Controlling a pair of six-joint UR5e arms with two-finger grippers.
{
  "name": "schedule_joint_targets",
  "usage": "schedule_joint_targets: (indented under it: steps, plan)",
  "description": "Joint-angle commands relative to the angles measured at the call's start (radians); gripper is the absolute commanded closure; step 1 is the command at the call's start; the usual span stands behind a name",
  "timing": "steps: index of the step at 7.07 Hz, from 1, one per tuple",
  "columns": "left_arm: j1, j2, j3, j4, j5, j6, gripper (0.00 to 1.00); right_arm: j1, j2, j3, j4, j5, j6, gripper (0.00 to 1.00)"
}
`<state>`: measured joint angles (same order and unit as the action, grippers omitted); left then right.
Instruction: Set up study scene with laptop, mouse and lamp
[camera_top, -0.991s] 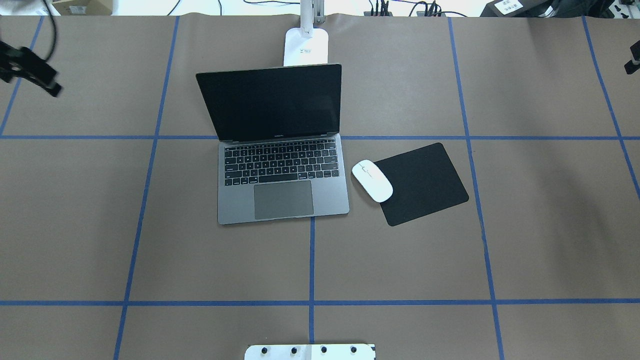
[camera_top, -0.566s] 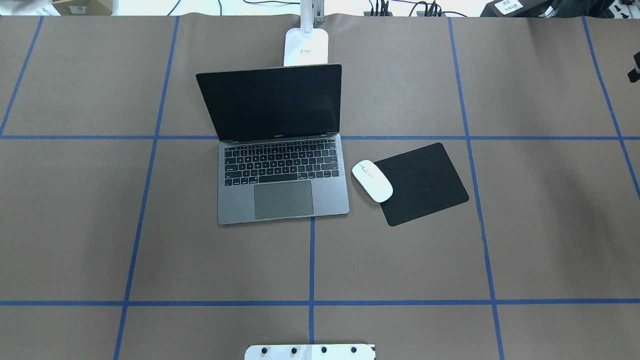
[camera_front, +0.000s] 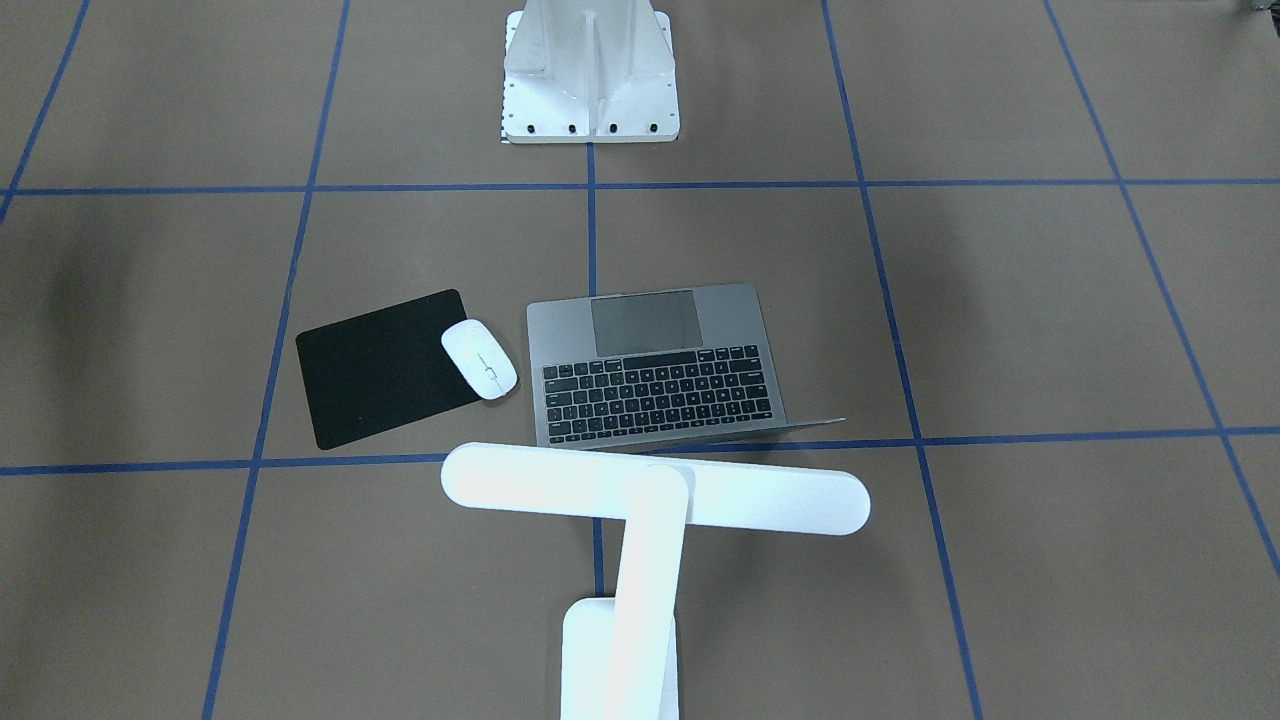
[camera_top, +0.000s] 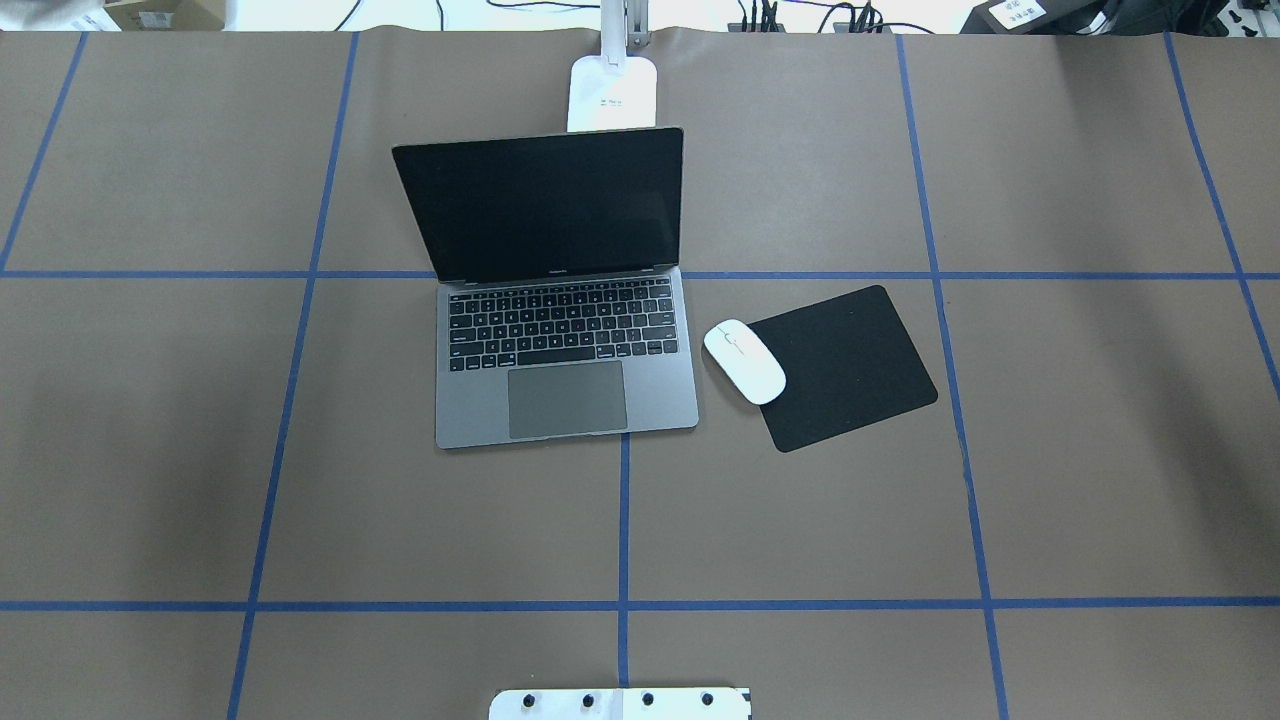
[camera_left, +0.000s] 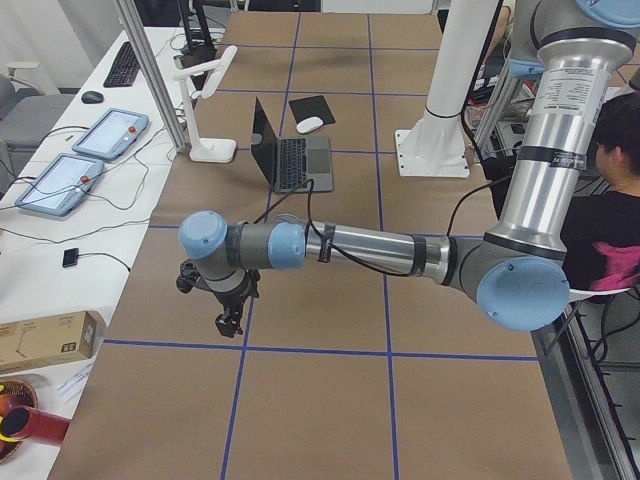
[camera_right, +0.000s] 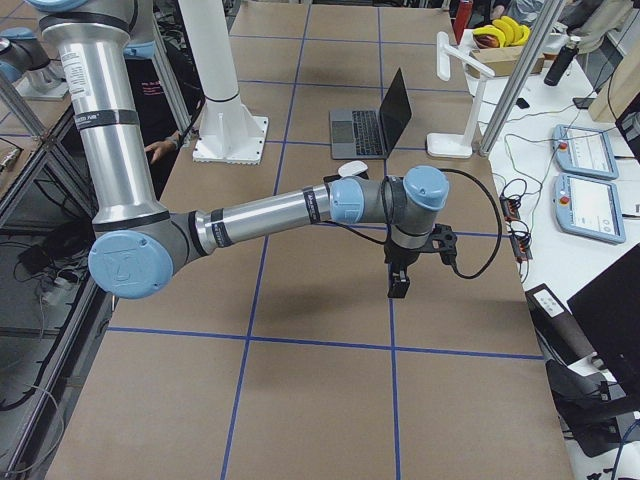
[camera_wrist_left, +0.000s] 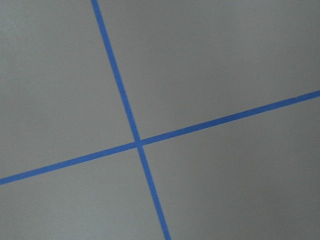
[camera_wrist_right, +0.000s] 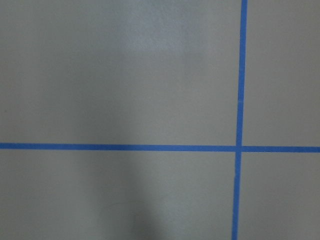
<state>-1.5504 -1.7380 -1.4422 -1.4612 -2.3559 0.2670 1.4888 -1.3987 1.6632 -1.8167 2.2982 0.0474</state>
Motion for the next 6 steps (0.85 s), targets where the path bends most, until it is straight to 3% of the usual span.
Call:
schedule_joint_targets:
  steps: [1,6]
  plan:
    - [-0.02,0.032,0.033,-0.019,0.0,0.006,0.0,0.028,-0.037,-0.003,0.002,0.0,-0.015,0.01]
    - [-0.026,0.051,0.026,-0.028,0.0,-0.002,0.0,0.028,-0.037,0.009,0.002,0.0,-0.011,0.01]
